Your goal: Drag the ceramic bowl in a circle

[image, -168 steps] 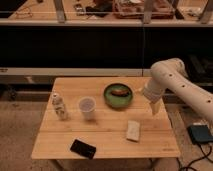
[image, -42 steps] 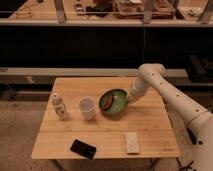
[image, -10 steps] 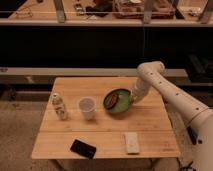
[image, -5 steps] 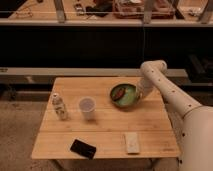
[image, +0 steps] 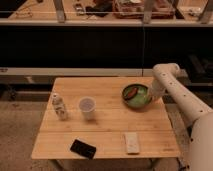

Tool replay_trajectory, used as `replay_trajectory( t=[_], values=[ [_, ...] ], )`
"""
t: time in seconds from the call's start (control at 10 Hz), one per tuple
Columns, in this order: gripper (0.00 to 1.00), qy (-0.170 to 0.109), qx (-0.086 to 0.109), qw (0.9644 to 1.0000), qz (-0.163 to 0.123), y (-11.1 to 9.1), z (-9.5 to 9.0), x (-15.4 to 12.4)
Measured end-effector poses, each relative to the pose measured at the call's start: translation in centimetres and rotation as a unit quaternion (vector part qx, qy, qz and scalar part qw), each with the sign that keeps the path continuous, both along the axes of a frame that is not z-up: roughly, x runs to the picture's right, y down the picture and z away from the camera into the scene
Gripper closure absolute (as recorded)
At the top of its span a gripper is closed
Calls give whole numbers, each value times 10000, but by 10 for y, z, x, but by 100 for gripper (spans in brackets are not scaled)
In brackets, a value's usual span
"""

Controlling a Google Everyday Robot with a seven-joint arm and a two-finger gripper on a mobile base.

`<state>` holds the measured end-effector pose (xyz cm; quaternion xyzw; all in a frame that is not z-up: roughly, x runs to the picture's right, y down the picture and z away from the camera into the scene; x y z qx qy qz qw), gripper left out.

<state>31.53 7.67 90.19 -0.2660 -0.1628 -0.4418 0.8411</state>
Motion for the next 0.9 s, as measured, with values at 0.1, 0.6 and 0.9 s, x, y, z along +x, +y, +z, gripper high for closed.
replay_trajectory(
  t=[0.1, 0.6, 0.9],
  values=[
    [100, 39, -20, 10000, -29, 10, -9, 11],
    [100, -251, -22, 9987, -450, 45, -60, 11],
    [100, -425, 219, 9971, -597, 45, -82, -3]
  ],
)
